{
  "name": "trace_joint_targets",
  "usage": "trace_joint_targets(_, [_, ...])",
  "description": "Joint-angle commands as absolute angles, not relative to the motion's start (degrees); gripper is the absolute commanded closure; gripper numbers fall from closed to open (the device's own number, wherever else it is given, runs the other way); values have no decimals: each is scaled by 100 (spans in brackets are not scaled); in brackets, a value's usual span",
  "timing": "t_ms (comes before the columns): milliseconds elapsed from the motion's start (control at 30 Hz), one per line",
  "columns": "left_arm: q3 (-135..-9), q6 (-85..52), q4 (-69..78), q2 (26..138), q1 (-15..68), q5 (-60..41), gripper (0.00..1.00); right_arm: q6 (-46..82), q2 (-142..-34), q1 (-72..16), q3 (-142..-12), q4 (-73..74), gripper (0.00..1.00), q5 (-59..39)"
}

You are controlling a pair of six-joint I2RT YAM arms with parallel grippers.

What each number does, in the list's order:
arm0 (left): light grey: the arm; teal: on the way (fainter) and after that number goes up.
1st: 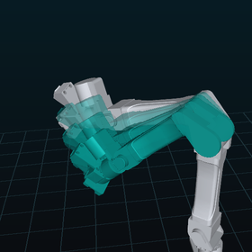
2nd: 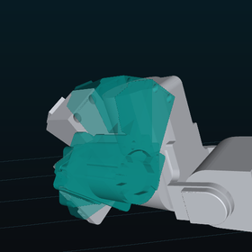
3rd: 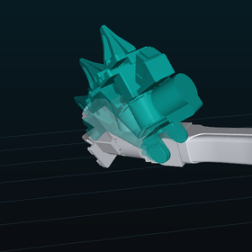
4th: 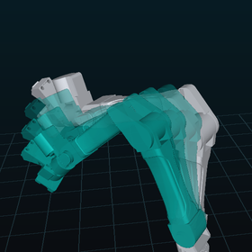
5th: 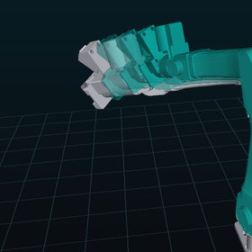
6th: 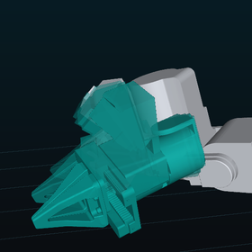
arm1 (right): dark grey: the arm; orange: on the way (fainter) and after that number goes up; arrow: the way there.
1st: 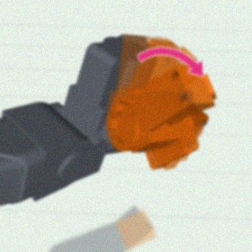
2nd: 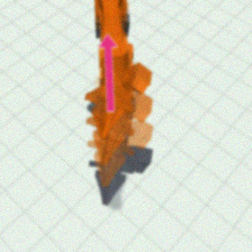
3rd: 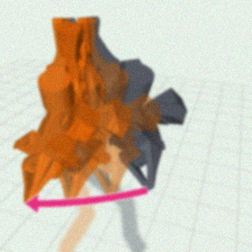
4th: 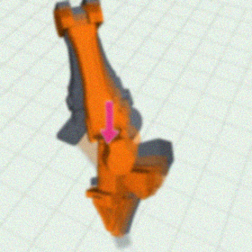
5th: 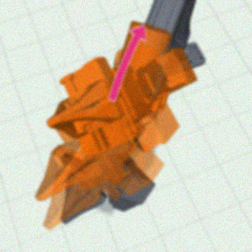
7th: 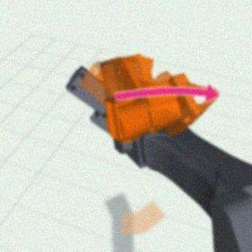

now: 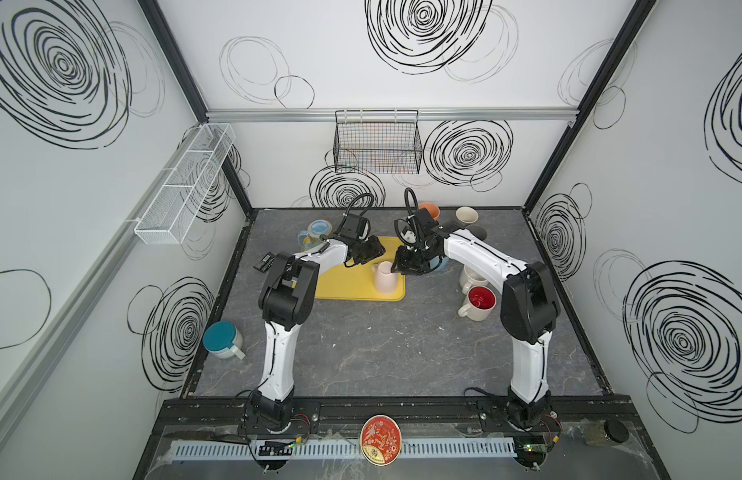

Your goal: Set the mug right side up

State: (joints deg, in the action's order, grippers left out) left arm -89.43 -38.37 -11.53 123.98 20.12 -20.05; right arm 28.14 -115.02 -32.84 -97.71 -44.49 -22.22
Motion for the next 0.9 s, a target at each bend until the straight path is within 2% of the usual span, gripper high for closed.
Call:
trace_joint_targets(0, [-9031, -3303, -1853, 12297, 2030, -1954, 53, 2678, -11546, -3297, -9805, -4691, 59, -2243])
trace_joint_targets(533, [-6672, -3018, -1176, 10604, 1981, -1948, 53, 2500, -11791, -3305, -10201, -4916, 58, -2107])
trace_joint_targets(700, [-6241, -2455, -915, 9864, 1987, -1691, 53, 2472, -11777, -3311, -10247, -4832, 58, -2194])
trace_joint_targets(867, [-6082, -1409, -703, 9300, 1986, -1695, 47, 2436, -11615, -3307, -10206, -4723, 58, -2224])
